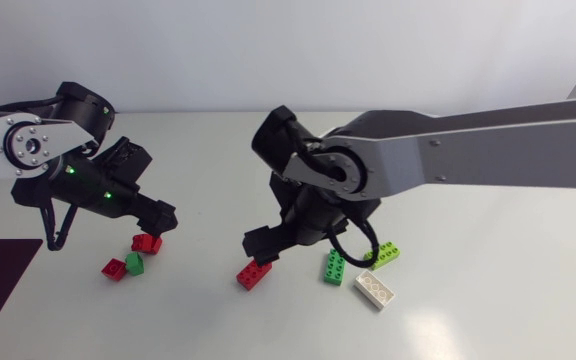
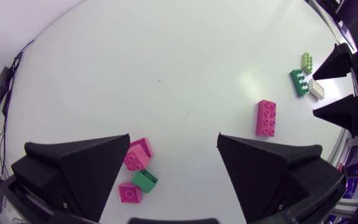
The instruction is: Sort duplo bricks by size, large to the right and small to the left
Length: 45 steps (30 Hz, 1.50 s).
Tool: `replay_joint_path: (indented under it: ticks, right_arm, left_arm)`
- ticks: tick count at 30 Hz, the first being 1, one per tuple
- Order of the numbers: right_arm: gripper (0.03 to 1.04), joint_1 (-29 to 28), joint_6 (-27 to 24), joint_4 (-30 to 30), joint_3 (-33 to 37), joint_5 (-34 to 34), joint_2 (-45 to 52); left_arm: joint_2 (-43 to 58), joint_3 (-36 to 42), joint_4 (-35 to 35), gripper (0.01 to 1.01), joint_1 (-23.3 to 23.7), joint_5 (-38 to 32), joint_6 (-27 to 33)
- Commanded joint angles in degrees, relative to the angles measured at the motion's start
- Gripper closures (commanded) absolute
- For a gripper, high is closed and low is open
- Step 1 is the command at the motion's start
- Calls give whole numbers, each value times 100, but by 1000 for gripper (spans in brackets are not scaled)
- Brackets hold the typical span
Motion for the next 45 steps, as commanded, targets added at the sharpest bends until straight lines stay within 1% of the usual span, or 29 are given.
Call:
replay_joint_path:
  ticks: [1,4,6,8,12,15,19,26,34,37,42,44,45]
  right_arm:
    - [67,321,306,-105,374,276,440]
    - [67,497,745,-307,796,408,871]
    - [67,567,1088,-500,1139,399,1134]
    - [67,620,1334,-553,1385,355,1345]
    - [67,716,1712,-536,1622,153,1688]
    - [67,804,1985,-553,1639,-58,1759]
    - [67,839,2046,-553,1596,-172,1926]
    - [69,769,2029,-615,1666,-348,2268]
    - [79,417,2090,-1010,2070,-655,2321]
    - [121,259,2099,-1054,2088,-796,2321]
    - [121,127,2037,-1168,2009,-1121,2383]
    - [121,75,1976,-1327,2035,-1253,2479]
    - [120,48,1914,-1511,2088,-1350,2576]
  left_arm:
    - [-88,-141,-47,56,80,68,136]
    - [-167,-185,-73,56,124,112,144]
    - [-185,-238,-73,56,168,112,162]
    - [-185,-291,-73,56,238,112,224]
    - [-246,-335,-73,56,475,147,373]
    - [-273,-387,-73,56,722,252,522]
    - [-185,-431,-73,56,933,270,681]
    - [-132,-431,-29,56,959,314,698]
    - [-114,-396,-29,56,950,349,689]
    - [-106,-396,-29,56,941,349,681]
    - [-88,-396,-21,56,941,358,681]
    - [-88,-396,-12,56,924,358,672]
    - [-88,-387,6,56,924,358,672]
